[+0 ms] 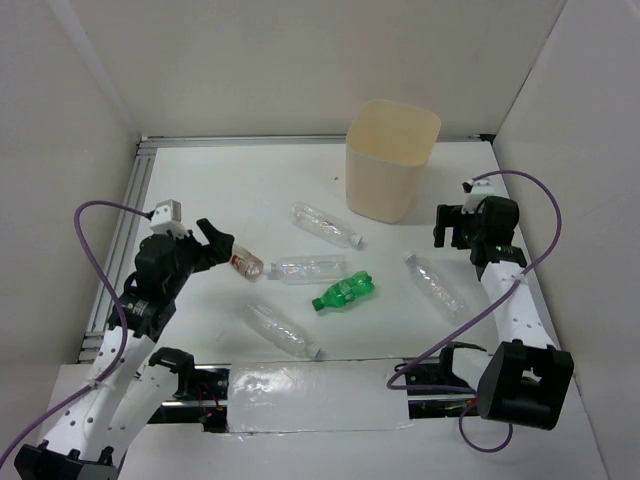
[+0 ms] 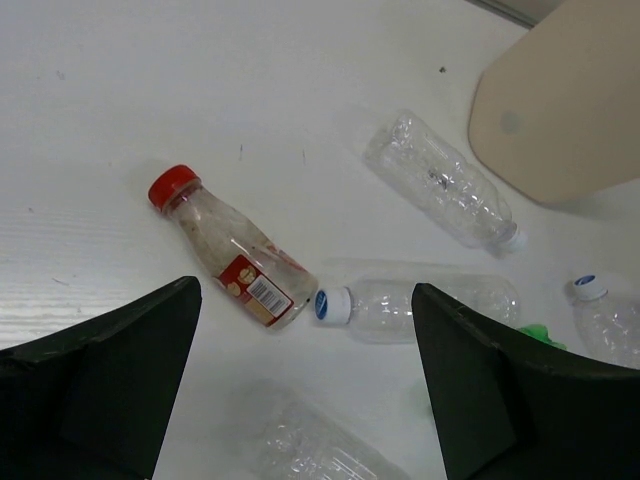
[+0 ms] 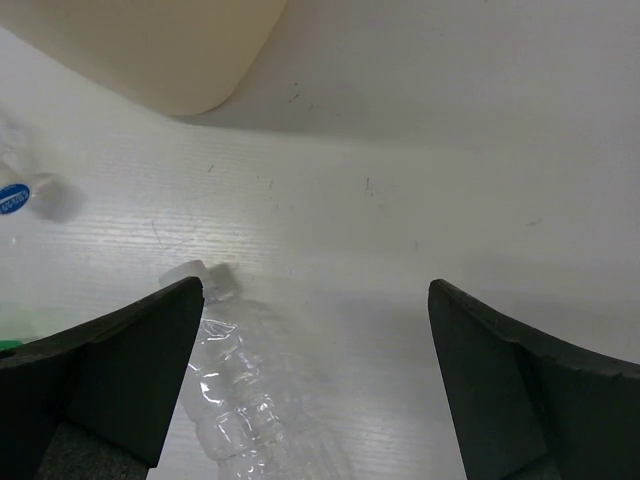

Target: Put the plastic bottles in the bin

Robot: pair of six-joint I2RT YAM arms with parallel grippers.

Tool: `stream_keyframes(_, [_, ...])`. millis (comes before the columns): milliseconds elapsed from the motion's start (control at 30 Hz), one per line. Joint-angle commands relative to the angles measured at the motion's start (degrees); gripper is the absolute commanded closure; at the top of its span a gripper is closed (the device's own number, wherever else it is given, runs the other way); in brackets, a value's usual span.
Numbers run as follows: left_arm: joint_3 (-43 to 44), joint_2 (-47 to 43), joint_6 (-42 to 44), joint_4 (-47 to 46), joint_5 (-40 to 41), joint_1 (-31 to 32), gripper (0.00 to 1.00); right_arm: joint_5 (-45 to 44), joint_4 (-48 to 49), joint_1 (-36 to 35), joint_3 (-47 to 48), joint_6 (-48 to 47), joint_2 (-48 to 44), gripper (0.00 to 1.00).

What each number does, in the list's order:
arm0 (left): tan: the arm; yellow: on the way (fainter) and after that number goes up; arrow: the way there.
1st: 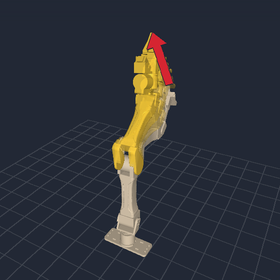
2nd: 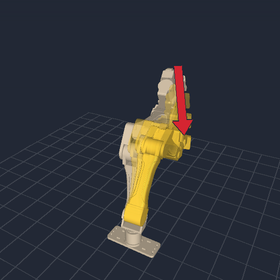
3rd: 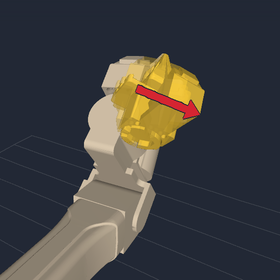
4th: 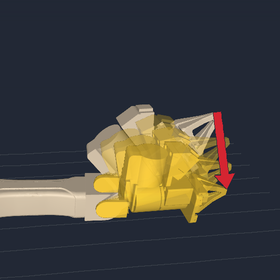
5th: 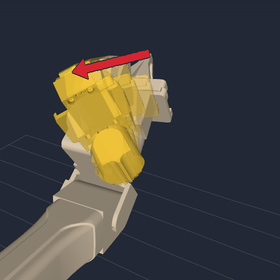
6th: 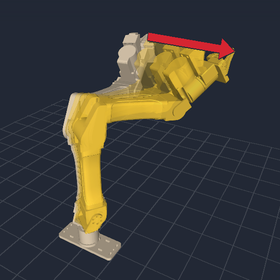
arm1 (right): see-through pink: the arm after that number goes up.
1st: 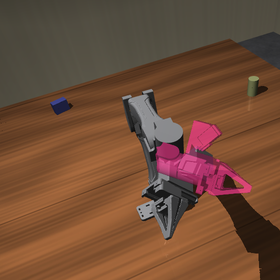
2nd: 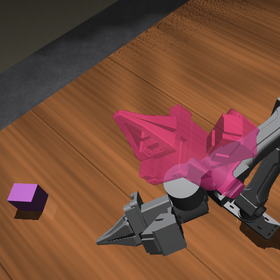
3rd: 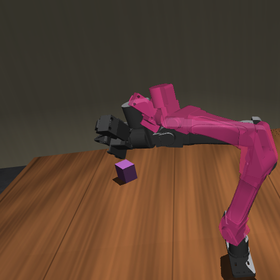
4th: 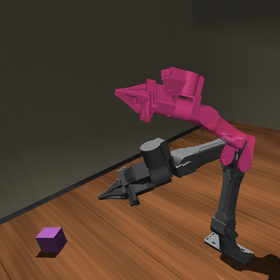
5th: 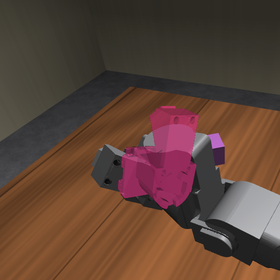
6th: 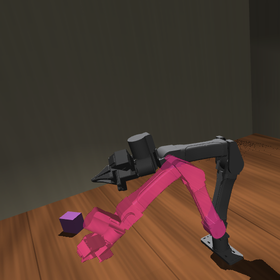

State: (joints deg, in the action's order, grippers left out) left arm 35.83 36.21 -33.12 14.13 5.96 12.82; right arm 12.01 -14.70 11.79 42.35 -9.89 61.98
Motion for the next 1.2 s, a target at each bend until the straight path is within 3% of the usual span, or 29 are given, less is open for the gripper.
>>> stream_keyframes(0, [0.29, -0.08, -1.5, 1.07, -3.84, -0.07, 0.01, 5.97, 0.64, 0.16, 2.39, -4.93, -2.12, 0.0])
stream_keyframes(133, [0.29, -0.08, -0.46, 1.6, -4.98, -0.07, 0.01, 21.06, -5.42, 0.16, 2.39, -22.31, -3.62, 0.0])
stream_keyframes(200, [0.29, -0.08, 0.16, 1.6, -6.13, -0.07, 0.01, 28.64, -11.73, 0.16, 4.4, -29.27, -3.62, 0.05])
stream_keyframes(233, [0.29, -0.08, 0.17, 1.6, -7.26, -0.07, 0.02, 36.34, -14.54, 0.16, 4.41, -39.49, -3.09, 0.13])
stream_keyframes(300, [0.81, 0.61, 0.77, 1.6, -8.85, -0.07, 0.25, 42.19, -23.3, 0.16, 5.03, -52.01, -3.09, 0.29])
stream_keyframes(333, [0.82, 1.4, 0.78, 1.6, -10.16, -0.07, 0.43, 44.74, -25.71, -0.45, 5.03, -62.95, -3.09, 0.46])
stream_keyframes(400, [1.43, 2.8, 0.78, 1.6, -11.4, -0.07, 0.65, 44.77, -30.8, -1.94, 5.03, -70.84, -3.62, 0.52])
stream_keyframes(433, [2.21, 3.34, 0.78, 2.3, -12.54, -0.07, 0.64, 43.55, -32.22, -2.73, 5.03, -76.54, -3.62, 0.49])
stream_keyframes(467, [2.74, 3.34, 1.39, 3.26, -13.07, -0.07, 0.57, 42.75, -33.8, -4.22, 5.03, -79.2, -2.22, 0.38])
stream_keyframes(500, [3.27, 4.21, 1.4, 3.27, -13.08, -0.07, 0.29, 41.96, -37.65, -4.93, 6.16, -81.67, -1.51, 0.11])
stream_keyframes(567, [3.28, 4.75, 1.4, 4.93, -13.6, -0.07, 0.09, 39.42, -42.32, -7.03, 7.04, -90.01, 1.11, 0.0])
stream_keyframes(633, [3.28, 4.23, 1.4, 5.55, -13.6, -0.07, 0.0, 37.66, -45.86, -8.53, 7.75, -93.54, 2.62, 0.0])
stream_keyframes(667, [2.67, 4.22, 1.4, 5.56, -13.6, 0.45, 0.0, 35.21, -45.07, -10.54, 7.75, -91.38, 3.23, 0.0])
stream_keyframes(733, [2.05, 3.61, 1.4, 6.78, -13.6, 0.45, 0.0, 30.91, -31.25, -13.62, 7.75, -78.87, 3.24, 0.0])
stream_keyframes(767, [2.05, 2.91, 0.87, 6.79, -13.6, 0.45, 0.0, 22.79, -23.96, -17.12, 6.97, -59.48, 3.24, 0.0])
stream_keyframes(800, [2.05, 2.38, 0.87, 7.4, -13.6, 0.97, 0.0, 18.1, -15.53, -18.72, 6.96, -53.19, 3.24, 0.01])
stream_keyframes(867, [1.52, 2.38, 0.87, 7.4, -13.6, 0.98, 0.0, 8.7, -14.57, -21.1, 7.83, -43.95, 5.69, 0.01])
stream_keyframes(967, [1.52, 2.38, 0.25, 7.93, -14.83, 2.2, 0.0, 1.91, -15.27, -23.3, 9.07, -35.15, 9.83, 0.01])
stream_keyframes(1167, [2.05, 4.31, -1.94, 8.46, -16.76, 4.31, 0.0, -6.03, -13.77, -22.69, 3.98, -28.69, 6.5, 0.03])
